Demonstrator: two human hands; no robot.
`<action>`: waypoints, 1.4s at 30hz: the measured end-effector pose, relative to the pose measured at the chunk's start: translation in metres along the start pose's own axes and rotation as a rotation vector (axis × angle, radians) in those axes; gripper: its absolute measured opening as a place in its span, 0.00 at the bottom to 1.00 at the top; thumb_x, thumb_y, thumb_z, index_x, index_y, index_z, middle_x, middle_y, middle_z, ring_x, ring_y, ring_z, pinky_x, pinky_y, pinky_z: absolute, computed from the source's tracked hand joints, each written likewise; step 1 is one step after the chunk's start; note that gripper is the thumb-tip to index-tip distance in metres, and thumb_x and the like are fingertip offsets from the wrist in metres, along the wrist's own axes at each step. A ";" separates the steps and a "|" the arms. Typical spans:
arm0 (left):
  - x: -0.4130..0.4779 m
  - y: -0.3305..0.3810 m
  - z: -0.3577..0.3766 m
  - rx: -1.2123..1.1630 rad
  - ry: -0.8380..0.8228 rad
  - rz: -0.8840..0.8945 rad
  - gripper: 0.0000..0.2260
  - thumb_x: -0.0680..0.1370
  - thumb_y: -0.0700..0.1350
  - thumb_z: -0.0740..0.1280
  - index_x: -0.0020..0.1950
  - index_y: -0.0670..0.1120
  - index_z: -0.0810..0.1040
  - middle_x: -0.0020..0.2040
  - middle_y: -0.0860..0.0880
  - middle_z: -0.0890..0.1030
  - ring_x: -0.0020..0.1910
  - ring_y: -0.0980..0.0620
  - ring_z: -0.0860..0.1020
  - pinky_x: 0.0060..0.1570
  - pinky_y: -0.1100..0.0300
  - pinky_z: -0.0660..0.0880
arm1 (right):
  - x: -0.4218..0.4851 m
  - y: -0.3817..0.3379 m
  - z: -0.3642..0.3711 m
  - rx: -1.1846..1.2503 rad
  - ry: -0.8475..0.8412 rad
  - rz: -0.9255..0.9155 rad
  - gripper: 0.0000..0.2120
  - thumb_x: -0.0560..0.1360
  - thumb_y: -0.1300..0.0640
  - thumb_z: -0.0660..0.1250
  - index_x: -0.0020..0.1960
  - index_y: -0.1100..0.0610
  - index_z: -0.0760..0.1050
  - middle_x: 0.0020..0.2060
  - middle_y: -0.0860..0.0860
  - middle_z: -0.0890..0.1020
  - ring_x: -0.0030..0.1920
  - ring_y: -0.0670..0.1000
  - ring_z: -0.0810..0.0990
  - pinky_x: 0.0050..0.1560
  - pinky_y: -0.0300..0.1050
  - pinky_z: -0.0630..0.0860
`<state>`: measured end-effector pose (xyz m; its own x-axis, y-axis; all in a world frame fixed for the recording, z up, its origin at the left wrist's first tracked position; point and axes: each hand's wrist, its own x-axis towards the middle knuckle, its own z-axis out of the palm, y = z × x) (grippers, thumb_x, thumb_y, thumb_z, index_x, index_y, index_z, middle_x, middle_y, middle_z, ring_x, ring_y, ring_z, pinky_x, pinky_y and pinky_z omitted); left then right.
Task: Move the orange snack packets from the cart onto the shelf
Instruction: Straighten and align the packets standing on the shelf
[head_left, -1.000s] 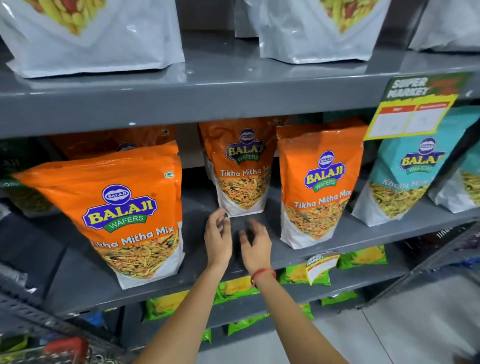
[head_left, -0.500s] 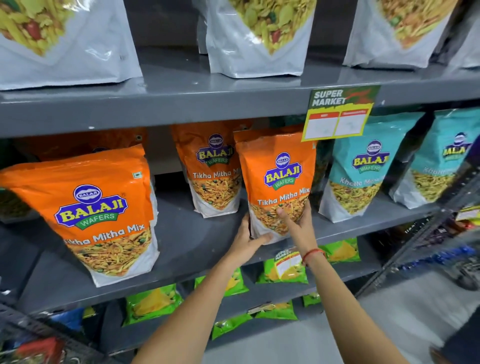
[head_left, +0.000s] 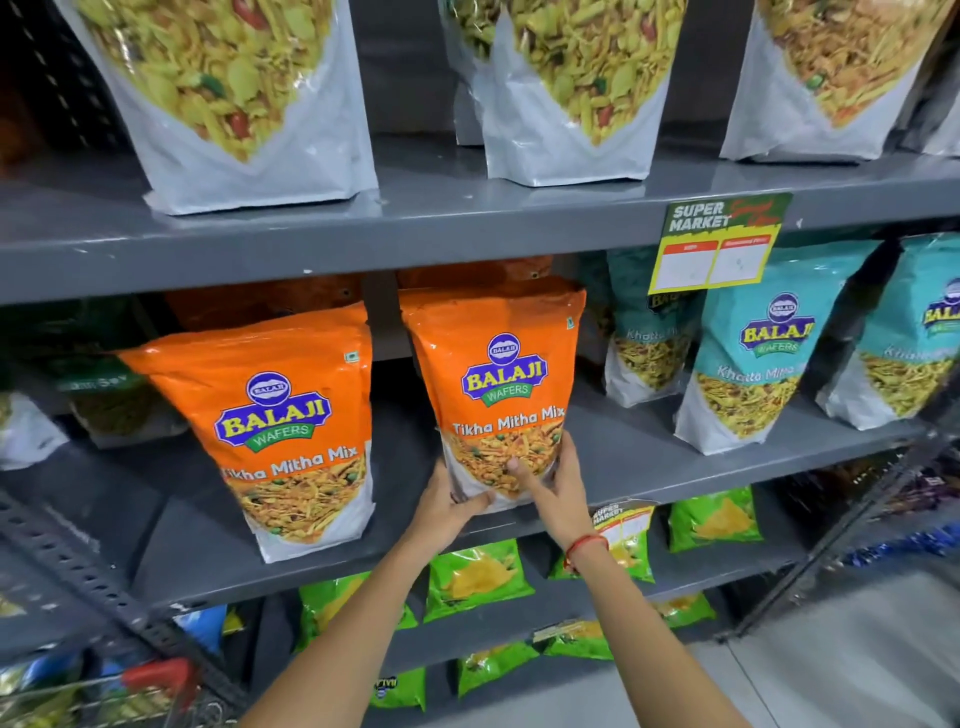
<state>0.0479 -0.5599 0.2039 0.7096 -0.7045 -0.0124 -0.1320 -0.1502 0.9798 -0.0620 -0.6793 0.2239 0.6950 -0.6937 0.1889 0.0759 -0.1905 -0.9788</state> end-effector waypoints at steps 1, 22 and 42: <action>0.000 0.001 -0.001 0.003 -0.004 0.005 0.31 0.68 0.45 0.75 0.63 0.57 0.61 0.56 0.63 0.73 0.54 0.66 0.73 0.40 0.81 0.69 | 0.000 0.000 -0.001 -0.004 0.000 0.013 0.29 0.68 0.44 0.71 0.64 0.43 0.62 0.62 0.49 0.73 0.63 0.47 0.74 0.61 0.47 0.74; 0.032 0.072 0.194 0.324 0.041 0.302 0.27 0.74 0.49 0.68 0.71 0.50 0.62 0.68 0.48 0.67 0.66 0.50 0.69 0.61 0.57 0.69 | 0.055 -0.005 -0.234 -0.148 0.593 0.080 0.30 0.72 0.47 0.69 0.69 0.58 0.64 0.65 0.57 0.69 0.65 0.55 0.70 0.59 0.47 0.69; 0.107 0.062 0.267 0.144 0.030 0.096 0.24 0.75 0.50 0.68 0.67 0.45 0.66 0.63 0.47 0.77 0.59 0.48 0.78 0.56 0.55 0.76 | 0.088 0.041 -0.264 0.001 0.272 0.195 0.32 0.73 0.39 0.62 0.72 0.49 0.59 0.72 0.50 0.67 0.71 0.52 0.65 0.71 0.53 0.63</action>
<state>-0.0689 -0.8300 0.2097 0.7092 -0.6995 0.0882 -0.2968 -0.1828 0.9373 -0.1868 -0.9314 0.2213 0.4802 -0.8771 0.0123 -0.0387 -0.0352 -0.9986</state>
